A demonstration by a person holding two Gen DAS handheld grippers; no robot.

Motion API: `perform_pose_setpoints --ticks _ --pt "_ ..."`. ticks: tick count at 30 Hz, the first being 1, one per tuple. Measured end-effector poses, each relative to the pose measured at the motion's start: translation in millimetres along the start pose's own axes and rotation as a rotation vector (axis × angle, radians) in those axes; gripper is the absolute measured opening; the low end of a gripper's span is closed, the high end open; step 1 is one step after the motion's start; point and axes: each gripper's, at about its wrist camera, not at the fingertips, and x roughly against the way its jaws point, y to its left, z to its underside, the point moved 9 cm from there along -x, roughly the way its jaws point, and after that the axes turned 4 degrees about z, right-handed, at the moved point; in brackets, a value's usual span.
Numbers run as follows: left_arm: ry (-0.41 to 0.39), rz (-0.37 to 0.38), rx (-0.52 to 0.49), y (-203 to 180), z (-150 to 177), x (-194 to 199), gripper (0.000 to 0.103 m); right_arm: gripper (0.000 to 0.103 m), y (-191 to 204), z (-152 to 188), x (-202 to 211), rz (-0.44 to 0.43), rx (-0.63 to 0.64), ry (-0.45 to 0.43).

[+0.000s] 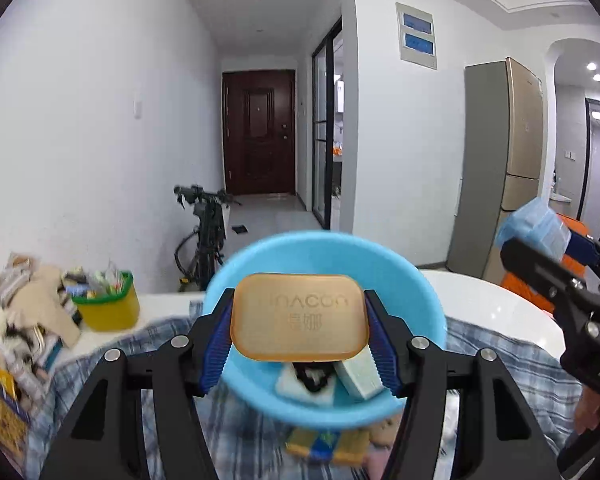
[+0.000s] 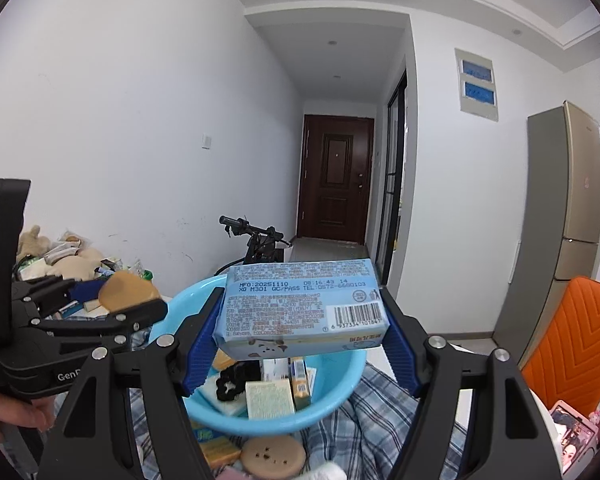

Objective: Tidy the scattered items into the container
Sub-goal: 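Lift the orange soap with the left gripper while the right gripper lifts the wipes pack toward the basin, then lower the soap and wipes pack into the basin with both grippers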

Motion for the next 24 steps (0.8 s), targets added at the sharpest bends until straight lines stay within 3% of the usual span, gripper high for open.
perform_pose_setpoints --ticks 3,10,14,16,24 --pt "-0.002 -0.009 0.001 7 -14 -18 0.063 0.071 -6 -4 -21 -0.029 -0.034 0.028" --pt "-0.006 0.028 0.011 11 -36 -66 0.063 0.071 -26 -10 -75 -0.004 -0.065 0.091" --pt "0.046 0.014 0.043 15 -46 -95 0.063 0.071 -36 -17 -100 0.092 -0.019 0.07" --pt "0.052 -0.019 0.05 17 -51 -101 0.063 0.071 -36 -17 -113 0.072 -0.047 0.1" --pt "0.073 -0.008 0.092 24 -72 -136 0.063 0.071 -25 -27 -151 0.055 -0.013 0.163"
